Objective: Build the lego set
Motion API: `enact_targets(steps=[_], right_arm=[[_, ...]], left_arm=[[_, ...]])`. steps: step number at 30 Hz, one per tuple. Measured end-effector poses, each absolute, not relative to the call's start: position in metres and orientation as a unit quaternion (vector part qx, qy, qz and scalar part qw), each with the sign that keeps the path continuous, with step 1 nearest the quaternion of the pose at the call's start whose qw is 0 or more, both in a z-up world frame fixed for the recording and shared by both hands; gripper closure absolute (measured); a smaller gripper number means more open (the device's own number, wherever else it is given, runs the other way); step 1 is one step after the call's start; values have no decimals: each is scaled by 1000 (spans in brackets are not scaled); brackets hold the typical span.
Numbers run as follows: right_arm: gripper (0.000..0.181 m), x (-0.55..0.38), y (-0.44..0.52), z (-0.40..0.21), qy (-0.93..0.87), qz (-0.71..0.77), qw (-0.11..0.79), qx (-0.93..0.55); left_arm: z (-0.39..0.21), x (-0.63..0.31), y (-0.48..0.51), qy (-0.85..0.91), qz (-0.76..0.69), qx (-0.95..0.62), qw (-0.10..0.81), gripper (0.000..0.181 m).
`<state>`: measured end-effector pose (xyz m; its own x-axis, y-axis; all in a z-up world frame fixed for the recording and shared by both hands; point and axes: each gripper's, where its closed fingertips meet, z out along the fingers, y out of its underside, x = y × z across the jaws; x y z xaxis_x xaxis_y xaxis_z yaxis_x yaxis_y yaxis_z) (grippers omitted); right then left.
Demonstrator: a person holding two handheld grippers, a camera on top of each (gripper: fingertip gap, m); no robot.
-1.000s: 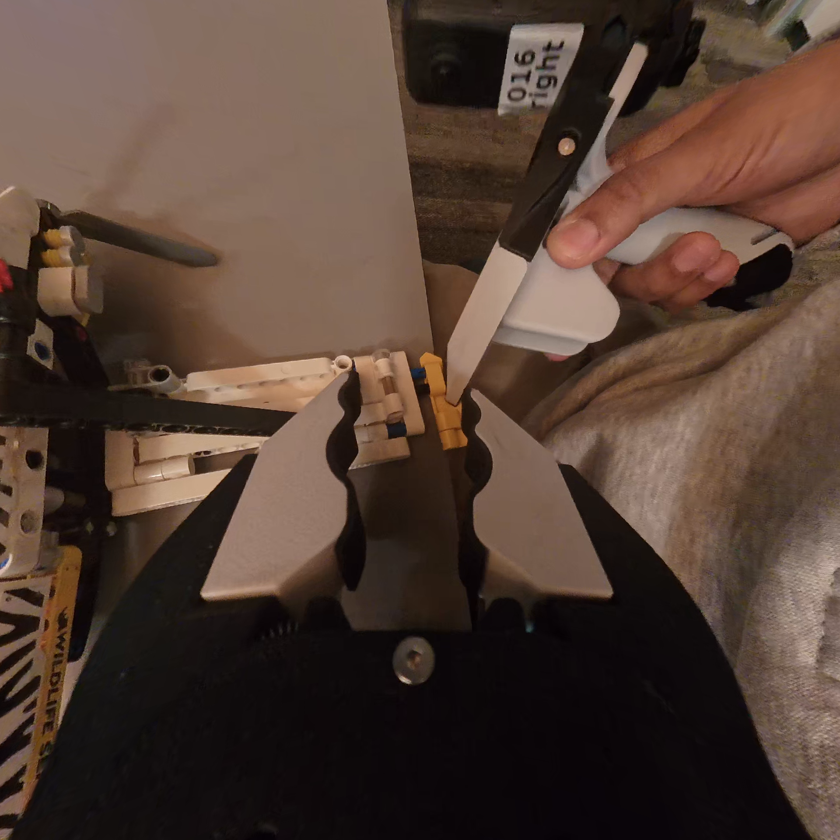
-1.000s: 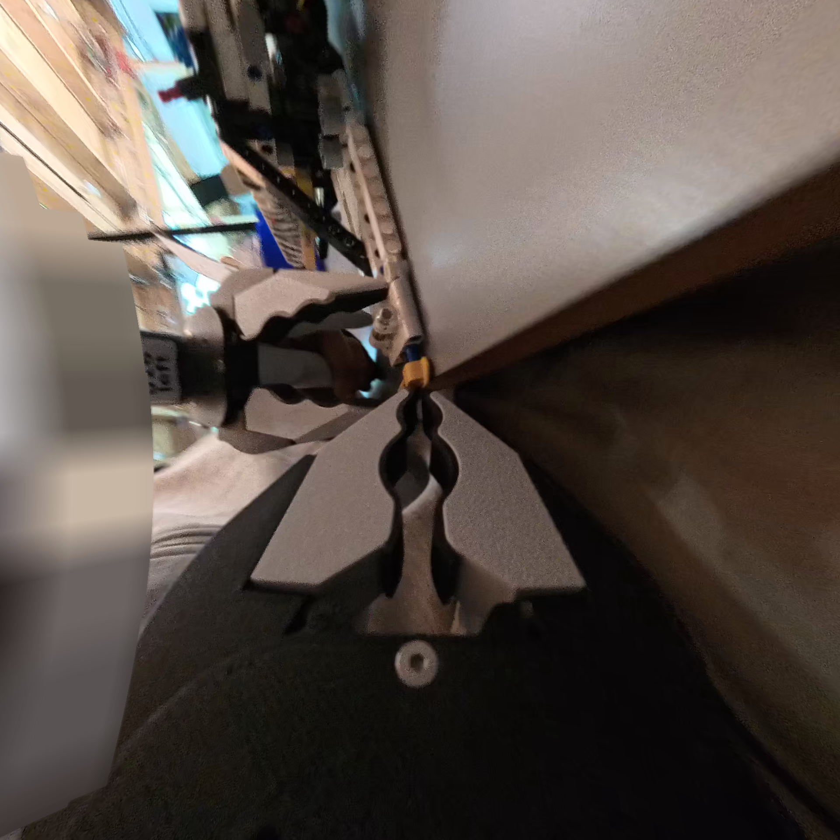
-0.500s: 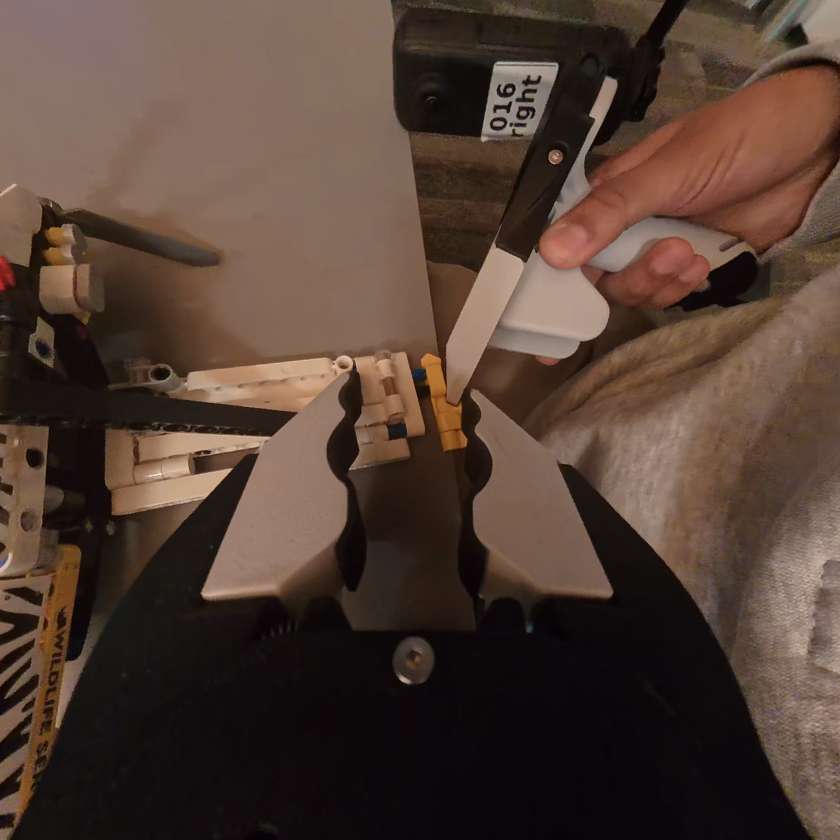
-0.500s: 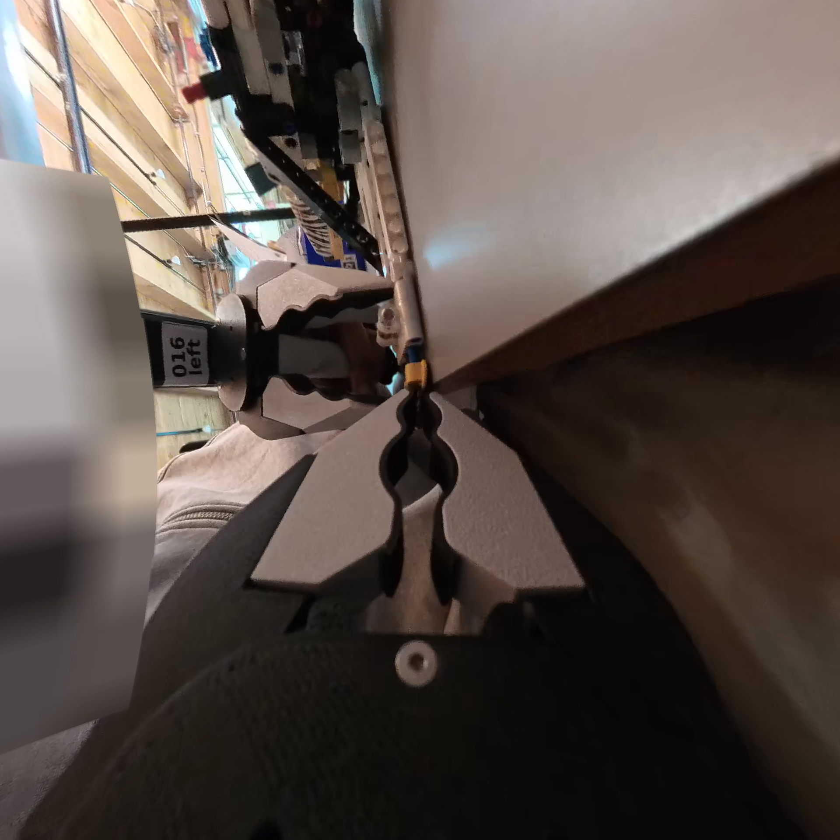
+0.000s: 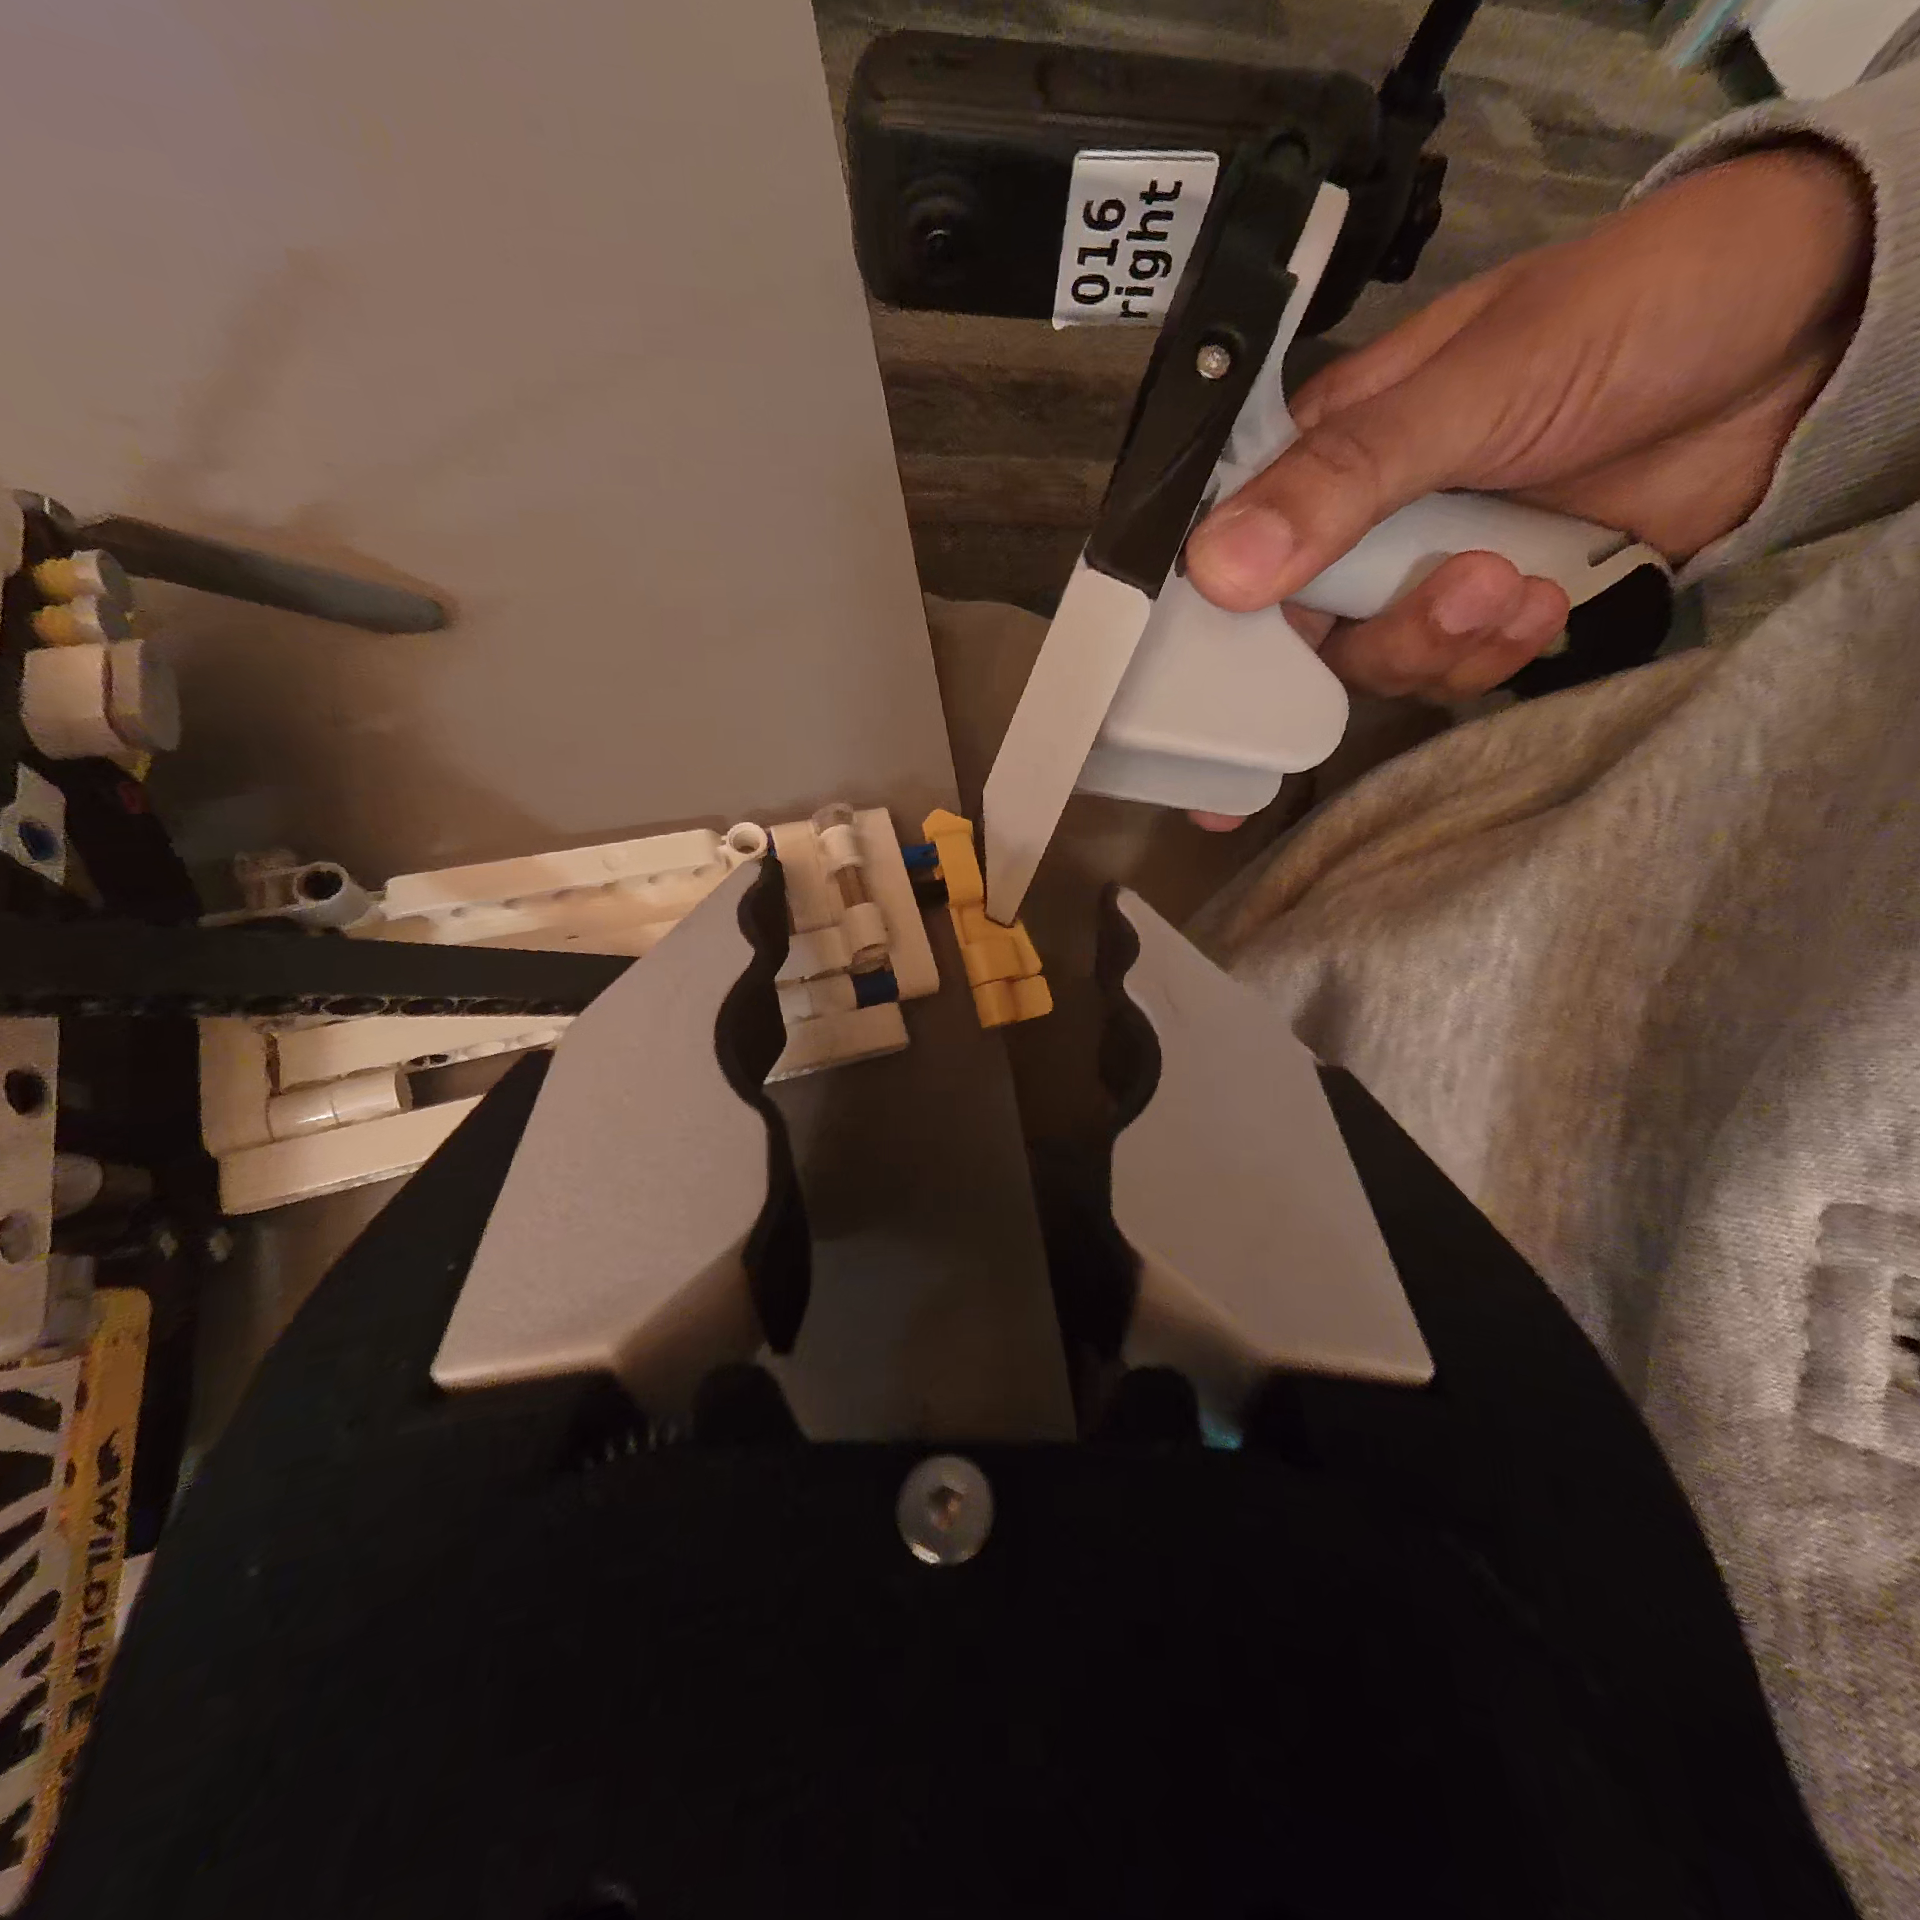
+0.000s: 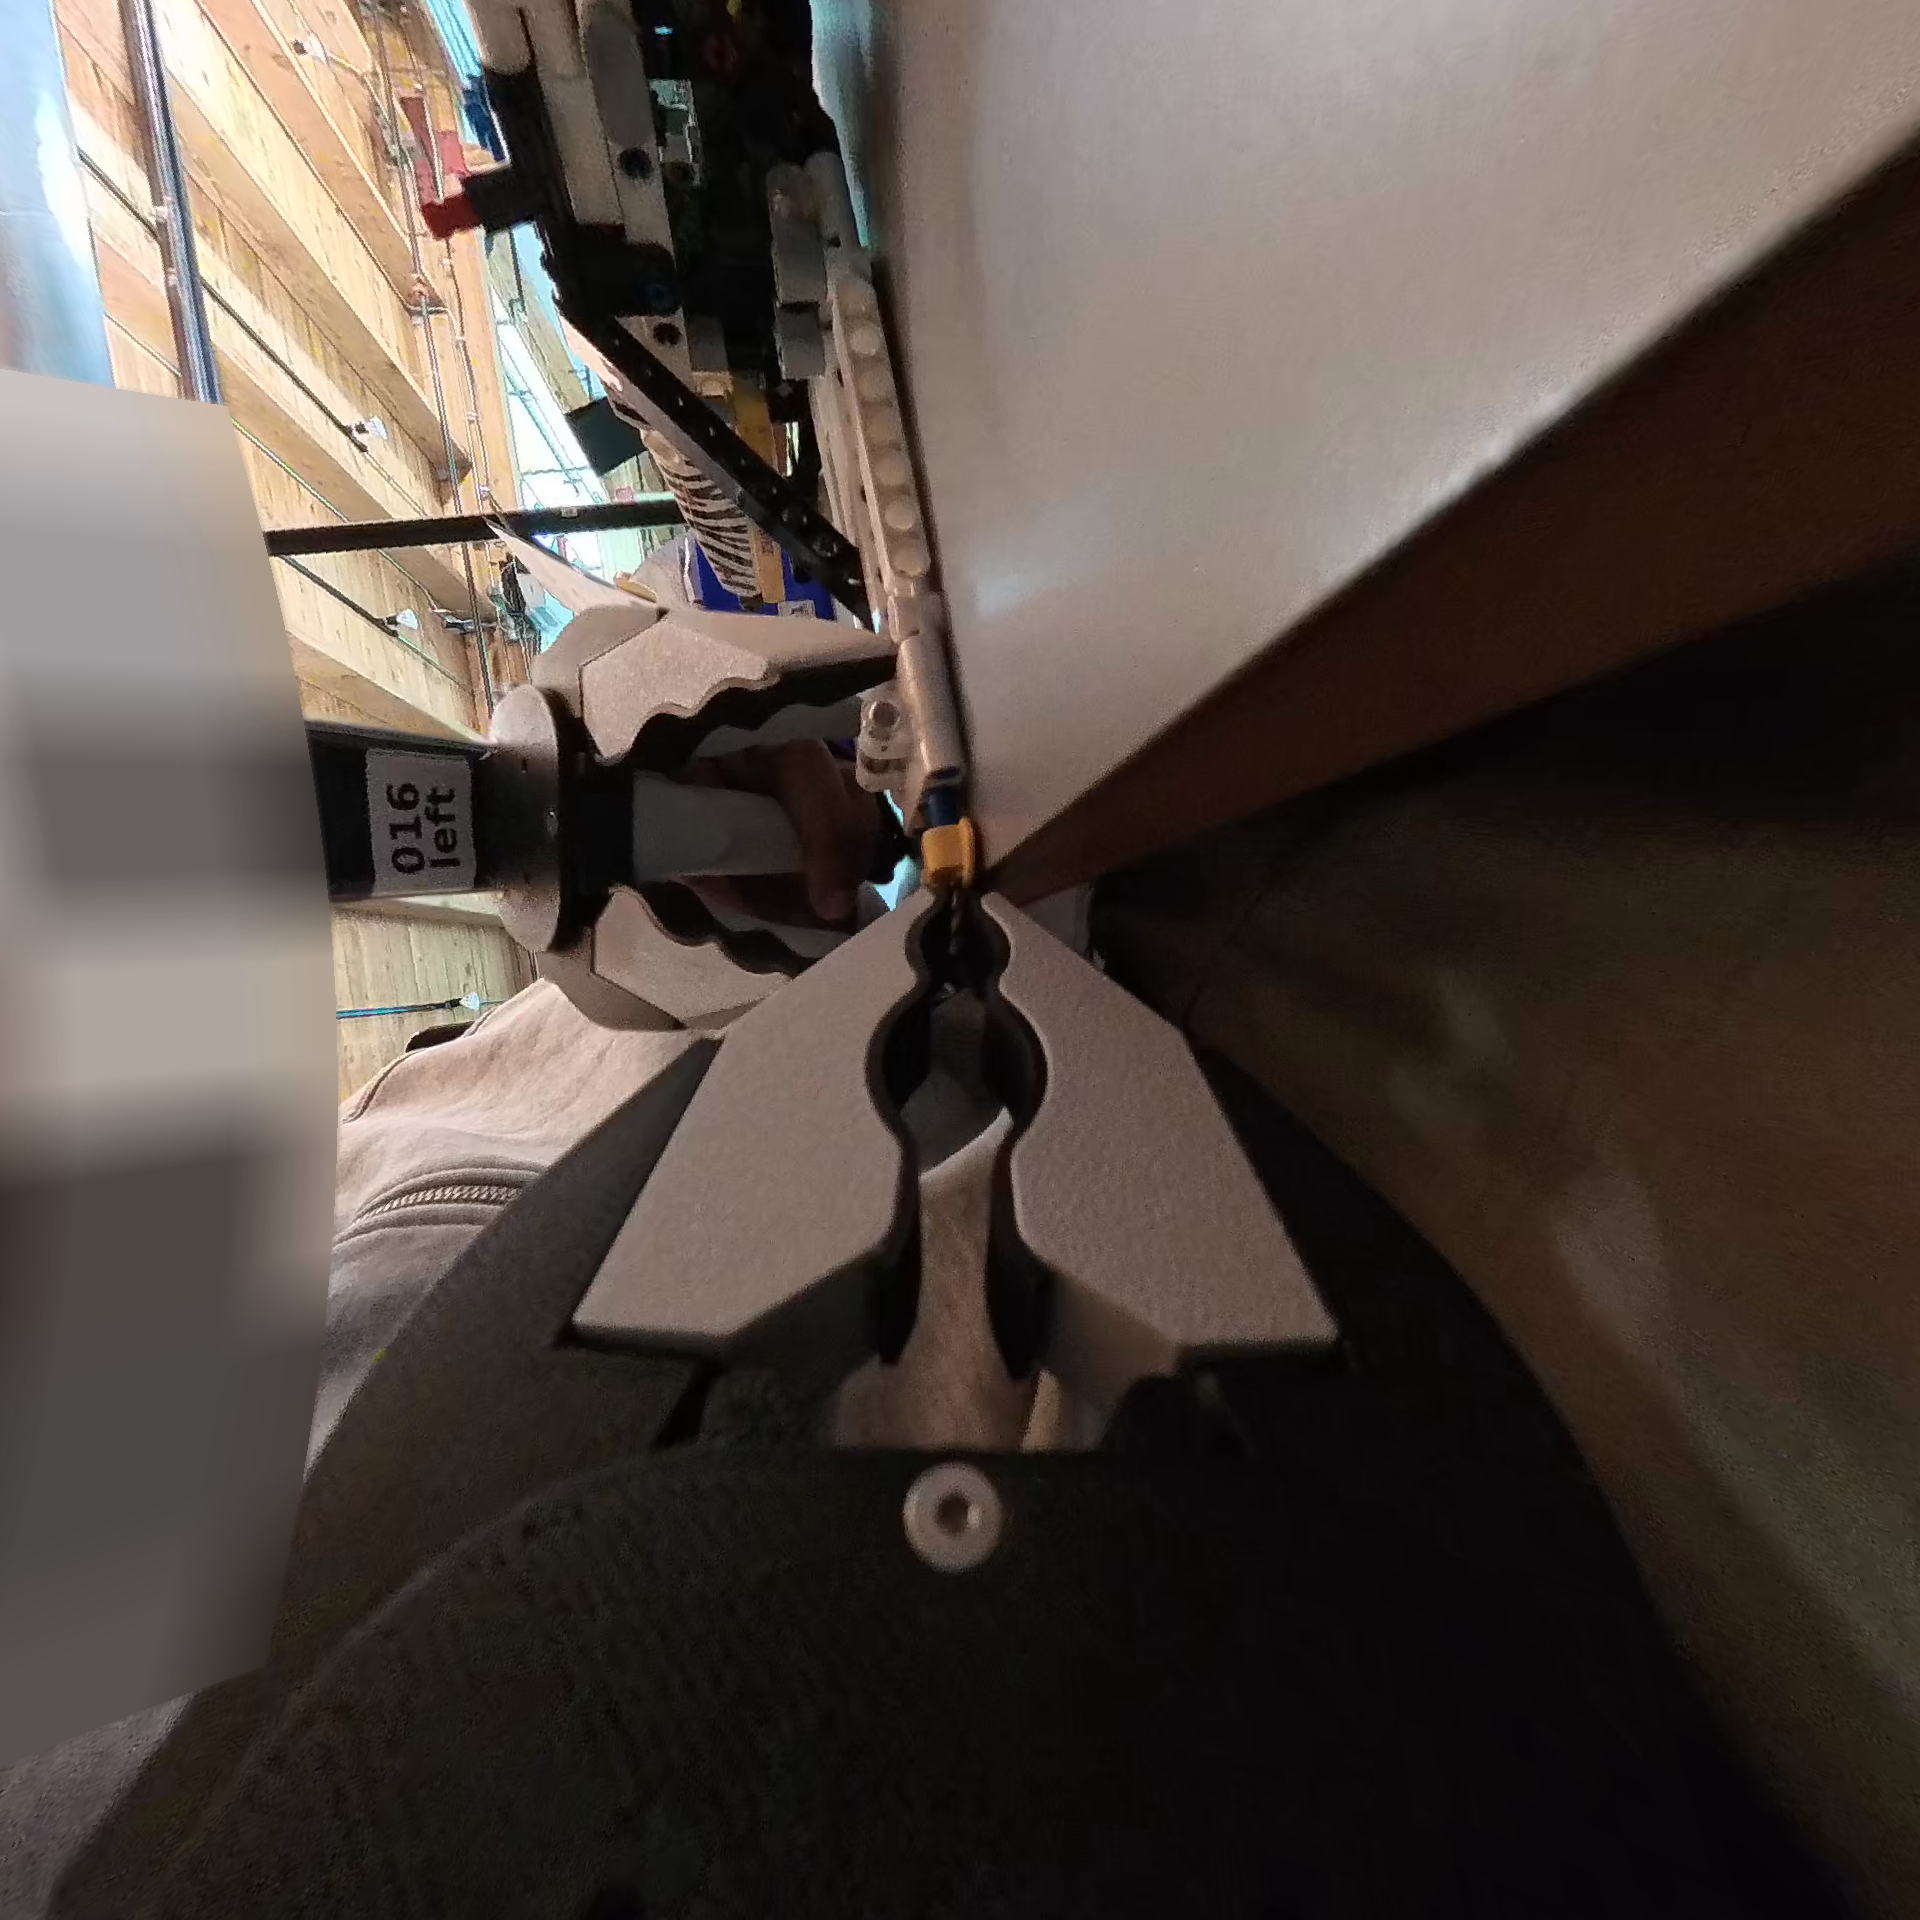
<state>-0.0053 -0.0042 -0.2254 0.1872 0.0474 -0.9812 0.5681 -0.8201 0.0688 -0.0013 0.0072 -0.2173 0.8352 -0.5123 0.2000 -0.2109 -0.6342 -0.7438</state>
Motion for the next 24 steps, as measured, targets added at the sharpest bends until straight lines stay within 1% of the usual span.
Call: enact_targets(steps=[9,11,13,18,24], right_arm=[[181,-7,-7,-223,207,-604,228,735],[177,-10,-6,-218,197,-615,229,728],[177,-11,-7,-217,202,-612,230,730],[177,-10,-7,-219,223,-602,221,734],[179,-8,-4,-220,213,-602,223,736]], left_arm=[[-220,-6,8,216,-165,-886,376,135],[-221,-6,8,218,-164,-885,376,134],[-220,-5,8,221,-163,-885,376,132],[-220,-7,9,214,-166,-886,376,135],[-220,-7,9,212,-170,-886,376,135]])
